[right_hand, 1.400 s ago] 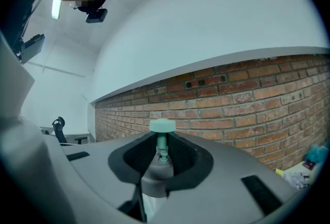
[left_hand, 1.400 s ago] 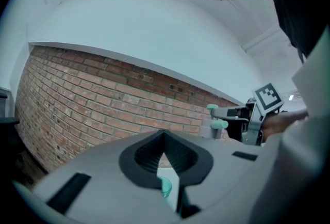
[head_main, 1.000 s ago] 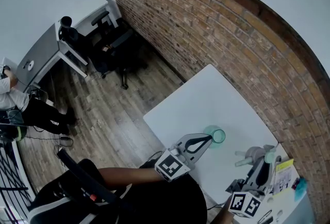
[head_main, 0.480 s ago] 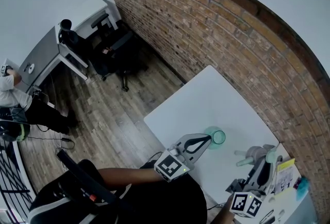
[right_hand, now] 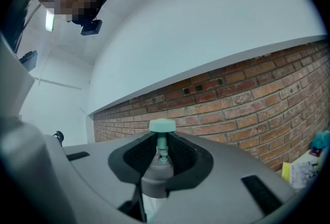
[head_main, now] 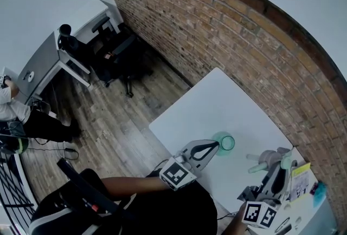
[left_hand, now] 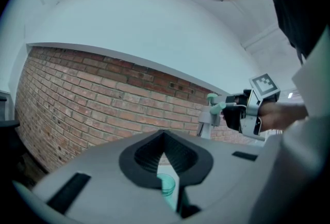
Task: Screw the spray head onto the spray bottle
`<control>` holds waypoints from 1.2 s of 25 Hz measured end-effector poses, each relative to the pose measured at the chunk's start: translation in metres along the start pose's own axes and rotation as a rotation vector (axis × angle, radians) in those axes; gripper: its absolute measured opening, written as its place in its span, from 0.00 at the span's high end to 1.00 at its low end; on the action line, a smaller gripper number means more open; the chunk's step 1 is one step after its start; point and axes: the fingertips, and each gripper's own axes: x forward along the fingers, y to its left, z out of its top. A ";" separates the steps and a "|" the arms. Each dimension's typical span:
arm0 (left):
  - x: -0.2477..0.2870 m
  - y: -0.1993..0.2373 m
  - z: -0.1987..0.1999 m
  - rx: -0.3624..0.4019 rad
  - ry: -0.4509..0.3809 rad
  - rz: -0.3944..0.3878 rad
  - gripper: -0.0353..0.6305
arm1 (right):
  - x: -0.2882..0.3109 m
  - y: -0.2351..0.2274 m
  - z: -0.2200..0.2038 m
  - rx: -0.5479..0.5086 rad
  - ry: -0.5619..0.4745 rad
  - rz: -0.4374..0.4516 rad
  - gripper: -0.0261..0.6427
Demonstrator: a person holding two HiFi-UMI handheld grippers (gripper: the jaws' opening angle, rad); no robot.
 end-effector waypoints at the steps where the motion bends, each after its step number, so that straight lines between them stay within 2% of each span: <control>1: 0.000 0.000 0.001 -0.003 0.000 0.001 0.95 | 0.001 0.001 -0.001 0.002 0.002 0.004 0.85; 19: -0.002 0.003 0.001 0.009 0.012 0.024 0.95 | 0.007 0.009 0.016 0.019 -0.038 0.041 0.85; 26: -0.003 -0.003 0.007 -0.003 -0.033 0.024 0.95 | 0.008 0.013 0.023 0.015 -0.057 0.050 0.85; 28: -0.002 -0.001 0.000 0.037 -0.003 0.014 0.95 | 0.008 0.013 0.025 0.022 -0.063 0.051 0.85; 30: -0.003 0.004 -0.007 0.035 0.022 0.018 0.95 | 0.008 0.016 0.026 0.033 -0.069 0.053 0.85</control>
